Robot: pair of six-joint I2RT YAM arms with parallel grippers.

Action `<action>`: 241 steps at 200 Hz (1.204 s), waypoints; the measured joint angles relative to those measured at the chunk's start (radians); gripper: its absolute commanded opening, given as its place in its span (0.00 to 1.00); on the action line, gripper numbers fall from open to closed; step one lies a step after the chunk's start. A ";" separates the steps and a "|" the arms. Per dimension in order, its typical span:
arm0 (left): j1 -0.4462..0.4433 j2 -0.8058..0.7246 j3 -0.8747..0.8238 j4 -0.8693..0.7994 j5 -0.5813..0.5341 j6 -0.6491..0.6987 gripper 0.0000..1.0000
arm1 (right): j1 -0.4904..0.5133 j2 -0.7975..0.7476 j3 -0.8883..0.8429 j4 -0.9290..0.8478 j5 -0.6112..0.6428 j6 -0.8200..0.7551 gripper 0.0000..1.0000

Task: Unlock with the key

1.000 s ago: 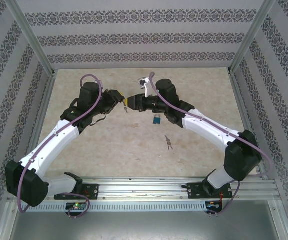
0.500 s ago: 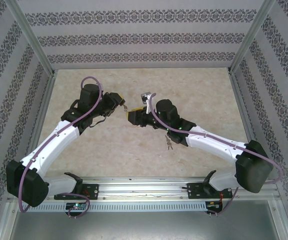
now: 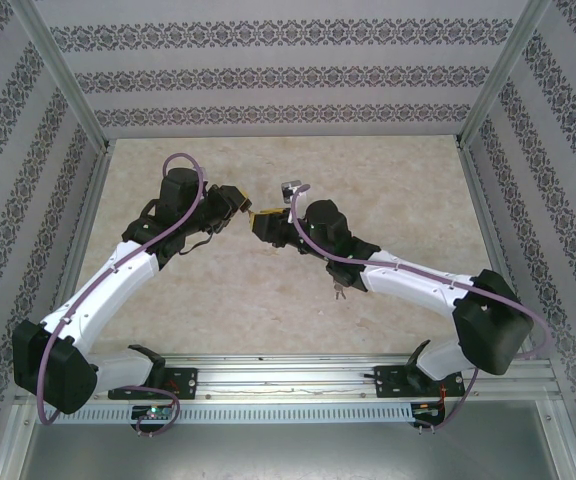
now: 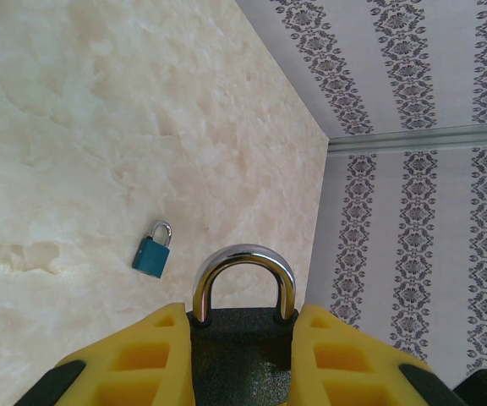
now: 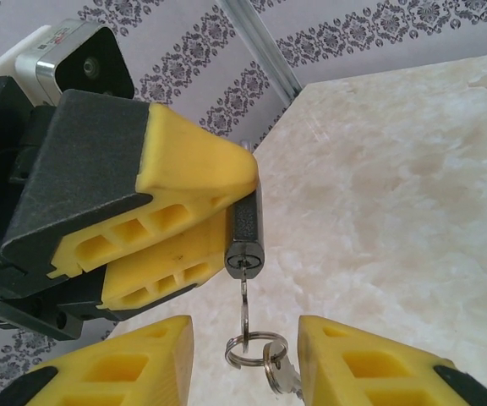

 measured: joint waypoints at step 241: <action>0.009 -0.007 -0.013 0.032 -0.005 0.000 0.00 | -0.015 0.084 0.063 0.027 -0.092 0.090 0.00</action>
